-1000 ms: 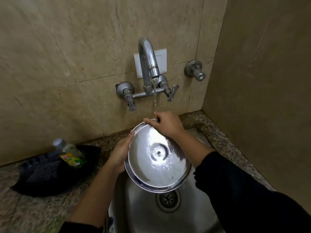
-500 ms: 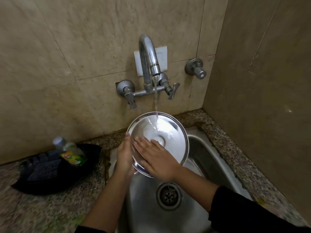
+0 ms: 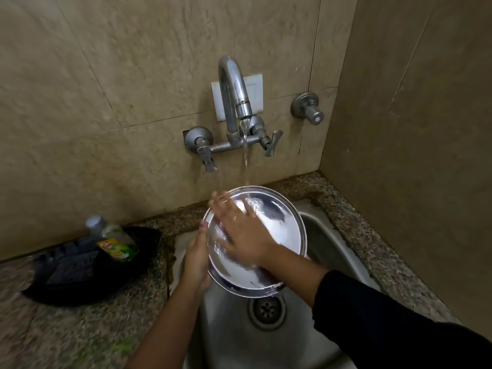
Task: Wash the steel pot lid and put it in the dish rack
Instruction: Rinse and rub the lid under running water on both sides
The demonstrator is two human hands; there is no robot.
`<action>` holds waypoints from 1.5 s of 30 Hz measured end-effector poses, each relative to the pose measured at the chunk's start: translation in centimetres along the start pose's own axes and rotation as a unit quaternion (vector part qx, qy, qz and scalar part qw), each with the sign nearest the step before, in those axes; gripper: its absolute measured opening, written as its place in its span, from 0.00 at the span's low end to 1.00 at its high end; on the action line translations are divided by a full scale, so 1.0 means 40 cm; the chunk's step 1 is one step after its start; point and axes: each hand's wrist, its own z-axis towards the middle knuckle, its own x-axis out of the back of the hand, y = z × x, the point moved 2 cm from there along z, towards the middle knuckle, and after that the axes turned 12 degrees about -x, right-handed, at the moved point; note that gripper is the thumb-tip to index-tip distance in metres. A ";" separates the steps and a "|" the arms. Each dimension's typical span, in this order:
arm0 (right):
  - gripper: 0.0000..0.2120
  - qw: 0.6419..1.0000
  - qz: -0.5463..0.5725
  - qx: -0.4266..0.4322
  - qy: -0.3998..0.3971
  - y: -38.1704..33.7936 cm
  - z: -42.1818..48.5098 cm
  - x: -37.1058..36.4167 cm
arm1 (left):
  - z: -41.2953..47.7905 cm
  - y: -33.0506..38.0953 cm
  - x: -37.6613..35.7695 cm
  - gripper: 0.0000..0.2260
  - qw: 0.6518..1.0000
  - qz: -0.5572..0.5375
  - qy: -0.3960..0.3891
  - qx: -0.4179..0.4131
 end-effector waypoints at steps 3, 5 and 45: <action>0.36 0.989 -0.020 0.128 -0.071 -0.011 -0.095 -0.024 | 0.011 0.007 0.030 0.18 0.999 -0.030 0.003 0.011; 0.38 0.980 -0.015 0.153 -0.126 0.007 -0.143 -0.014 | 0.009 0.010 0.037 0.18 0.999 -0.033 -0.001 0.026; 0.11 0.729 0.502 -0.430 0.180 0.321 0.014 0.175 | 0.021 0.065 -0.125 0.06 0.999 -0.050 0.009 0.016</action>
